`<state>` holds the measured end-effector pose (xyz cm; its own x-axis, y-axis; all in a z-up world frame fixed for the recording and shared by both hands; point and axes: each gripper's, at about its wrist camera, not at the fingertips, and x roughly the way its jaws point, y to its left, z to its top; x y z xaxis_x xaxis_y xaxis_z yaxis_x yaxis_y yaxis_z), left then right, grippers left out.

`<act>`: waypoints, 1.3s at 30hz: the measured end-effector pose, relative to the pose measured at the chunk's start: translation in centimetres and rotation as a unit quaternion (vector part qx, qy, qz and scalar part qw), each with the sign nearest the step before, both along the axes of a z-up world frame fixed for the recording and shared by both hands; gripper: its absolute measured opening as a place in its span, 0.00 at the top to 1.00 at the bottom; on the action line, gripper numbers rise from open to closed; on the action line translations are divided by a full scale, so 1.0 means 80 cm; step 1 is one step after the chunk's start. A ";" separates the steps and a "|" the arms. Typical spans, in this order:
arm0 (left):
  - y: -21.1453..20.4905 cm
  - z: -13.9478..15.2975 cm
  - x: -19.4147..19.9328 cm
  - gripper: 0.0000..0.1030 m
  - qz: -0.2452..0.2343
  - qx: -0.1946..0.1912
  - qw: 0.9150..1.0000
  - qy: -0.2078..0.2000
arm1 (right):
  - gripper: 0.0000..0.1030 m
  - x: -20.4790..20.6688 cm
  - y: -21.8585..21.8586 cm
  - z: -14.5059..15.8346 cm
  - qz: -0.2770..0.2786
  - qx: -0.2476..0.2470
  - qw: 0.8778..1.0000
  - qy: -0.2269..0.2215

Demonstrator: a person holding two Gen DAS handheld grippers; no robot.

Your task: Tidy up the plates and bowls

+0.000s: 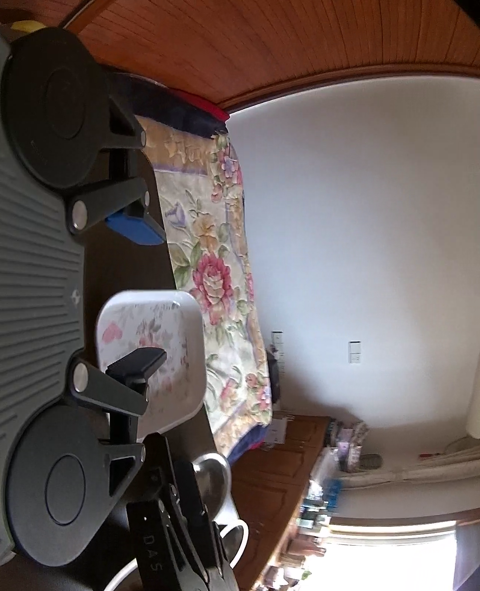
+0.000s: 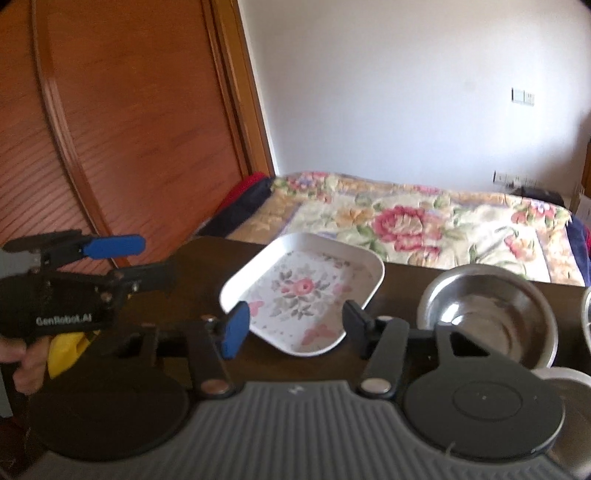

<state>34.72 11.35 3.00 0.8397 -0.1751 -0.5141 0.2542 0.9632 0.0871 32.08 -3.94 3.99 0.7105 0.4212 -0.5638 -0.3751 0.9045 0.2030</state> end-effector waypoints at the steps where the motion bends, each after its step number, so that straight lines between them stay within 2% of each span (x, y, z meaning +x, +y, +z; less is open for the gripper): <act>1: 0.000 -0.003 0.009 0.25 -0.002 0.004 1.000 0.004 | 0.49 0.004 0.001 0.000 -0.003 -0.002 1.000 0.005; 10: 0.002 -0.025 0.069 0.26 -0.017 -0.003 0.999 0.038 | 0.49 0.043 0.008 -0.018 -0.022 -0.015 0.999 0.038; 15: 0.003 -0.044 0.090 0.33 -0.016 -0.012 0.998 0.058 | 0.49 0.058 0.010 -0.029 -0.029 -0.022 0.998 0.055; 20: 0.005 -0.057 0.098 0.35 -0.014 -0.023 0.997 0.067 | 0.48 0.065 0.011 -0.033 -0.039 -0.029 0.997 0.055; 25: 0.004 -0.067 0.105 0.47 -0.016 -0.019 0.997 0.075 | 0.48 0.069 0.012 -0.040 -0.044 -0.037 0.996 0.061; 27: 0.003 -0.071 0.106 0.60 -0.017 -0.023 0.996 0.080 | 0.48 0.070 0.014 -0.043 -0.043 -0.043 0.996 0.061; 29: 0.003 -0.074 0.107 0.68 -0.019 -0.023 0.996 0.085 | 0.48 0.072 0.014 -0.044 -0.044 -0.044 0.996 0.062; 32: 0.002 -0.074 0.104 0.71 -0.017 -0.020 0.996 0.082 | 0.50 0.073 0.014 -0.046 -0.042 -0.043 0.996 0.064; 35: 0.001 -0.074 0.100 0.71 -0.007 -0.017 0.997 0.078 | 0.55 0.073 0.016 -0.047 -0.042 -0.050 0.996 0.062; 37: 0.004 -0.074 0.098 0.72 0.001 -0.019 0.997 0.077 | 0.69 0.074 0.015 -0.047 -0.048 -0.057 0.995 0.063; 39: 0.006 -0.074 0.095 0.72 0.006 -0.022 0.997 0.077 | 0.74 0.074 0.015 -0.047 -0.048 -0.061 0.995 0.062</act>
